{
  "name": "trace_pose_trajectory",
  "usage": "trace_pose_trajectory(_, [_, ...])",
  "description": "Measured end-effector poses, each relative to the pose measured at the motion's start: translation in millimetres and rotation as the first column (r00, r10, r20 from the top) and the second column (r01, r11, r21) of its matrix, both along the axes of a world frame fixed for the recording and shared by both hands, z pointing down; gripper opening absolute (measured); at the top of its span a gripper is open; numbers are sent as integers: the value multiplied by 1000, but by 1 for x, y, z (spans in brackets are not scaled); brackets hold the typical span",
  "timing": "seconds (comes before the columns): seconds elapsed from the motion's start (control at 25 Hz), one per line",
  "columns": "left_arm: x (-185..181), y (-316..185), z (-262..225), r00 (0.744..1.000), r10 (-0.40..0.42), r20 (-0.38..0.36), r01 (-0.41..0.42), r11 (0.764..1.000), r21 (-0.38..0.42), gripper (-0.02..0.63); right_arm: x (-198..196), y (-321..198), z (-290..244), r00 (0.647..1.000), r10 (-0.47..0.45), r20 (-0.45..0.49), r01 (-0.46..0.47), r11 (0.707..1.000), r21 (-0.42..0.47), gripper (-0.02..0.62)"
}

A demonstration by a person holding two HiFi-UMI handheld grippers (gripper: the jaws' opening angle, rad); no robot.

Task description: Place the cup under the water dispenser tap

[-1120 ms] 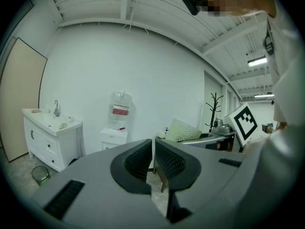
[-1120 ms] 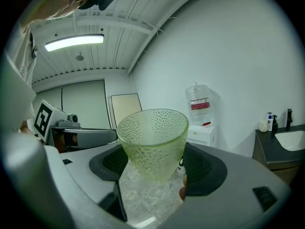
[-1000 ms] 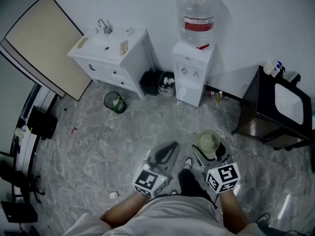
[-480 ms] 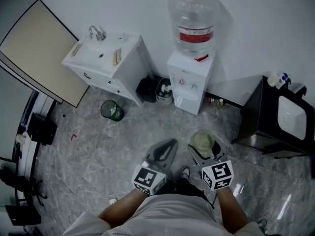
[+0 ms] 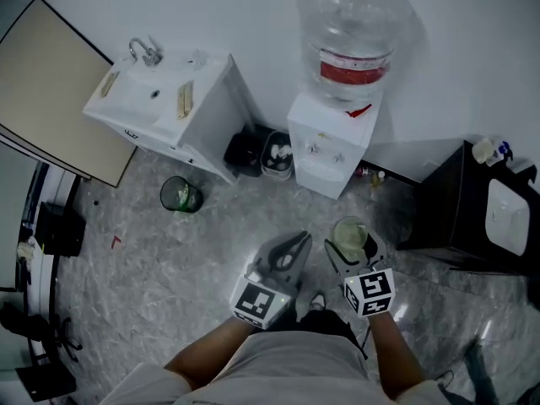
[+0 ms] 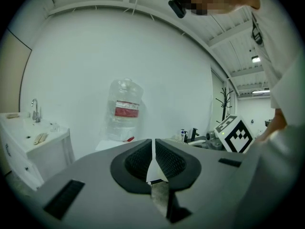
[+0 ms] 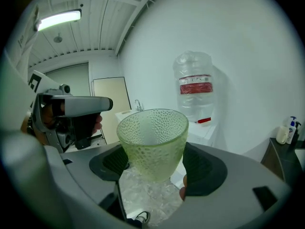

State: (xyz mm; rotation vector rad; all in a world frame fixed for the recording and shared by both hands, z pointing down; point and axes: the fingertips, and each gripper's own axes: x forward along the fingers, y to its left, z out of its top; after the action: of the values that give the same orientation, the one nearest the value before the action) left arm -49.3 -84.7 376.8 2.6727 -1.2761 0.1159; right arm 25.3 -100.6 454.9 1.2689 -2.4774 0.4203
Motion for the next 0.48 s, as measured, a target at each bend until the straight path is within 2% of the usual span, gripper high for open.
trace_pose_trajectory(0.24, [-17,-85,34,997,67,-23,-67,998,4,26,-22,-82,48,997,72,-22,-72,997,-3,331])
trace_pose_trajectory(0.48, [-11,-148,80,995,93,-37,-94,995,-26,26,-20,-145,138,991,121,-59,-126,989,-80,331])
